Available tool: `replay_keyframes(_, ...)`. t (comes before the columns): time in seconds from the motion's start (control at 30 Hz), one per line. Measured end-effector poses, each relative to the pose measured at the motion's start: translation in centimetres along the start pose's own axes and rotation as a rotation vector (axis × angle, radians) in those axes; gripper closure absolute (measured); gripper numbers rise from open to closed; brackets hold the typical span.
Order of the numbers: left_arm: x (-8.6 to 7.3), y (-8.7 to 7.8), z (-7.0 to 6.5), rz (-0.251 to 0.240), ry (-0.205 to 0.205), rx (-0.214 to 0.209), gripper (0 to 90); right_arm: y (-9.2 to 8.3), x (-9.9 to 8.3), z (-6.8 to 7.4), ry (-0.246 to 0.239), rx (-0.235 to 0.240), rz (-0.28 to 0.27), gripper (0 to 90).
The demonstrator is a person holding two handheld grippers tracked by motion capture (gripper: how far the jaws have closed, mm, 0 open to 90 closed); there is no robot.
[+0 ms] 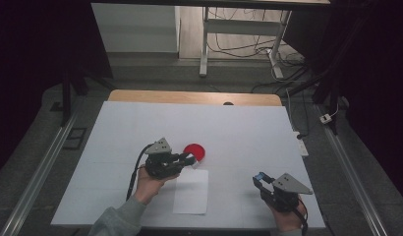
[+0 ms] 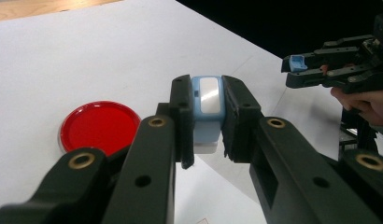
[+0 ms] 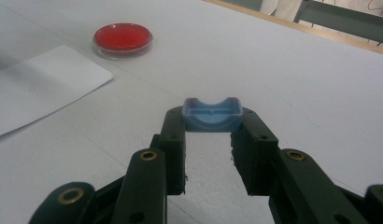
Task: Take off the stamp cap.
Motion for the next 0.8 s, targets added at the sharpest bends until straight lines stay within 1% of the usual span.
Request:
replay_keyframes(0.23,0.1,-0.1,0.3,-0.004,0.002,0.012,75.9,0.3,0.1,0.0,-0.017,0.007,0.009,66.0)
replay_keyframes(0.43,0.1,-0.1,0.6,-0.003,0.009,0.026,75.9,0.5,0.1,0.0,-0.016,0.006,0.010,65.9)
replay_keyframes(0.8,0.2,-0.2,1.1,-0.006,0.007,0.040,75.9,0.7,0.1,0.0,-0.017,0.006,0.014,66.0)
Point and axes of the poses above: each handheld gripper's, and its own axes: y roughly forward along the jaws, x roughly out of its top, z roughly to its left, the point moved 3 cm from there along y, roughly forward along the jaws, and after that the axes turned 10 degrees about x, right-handed, at the moved point
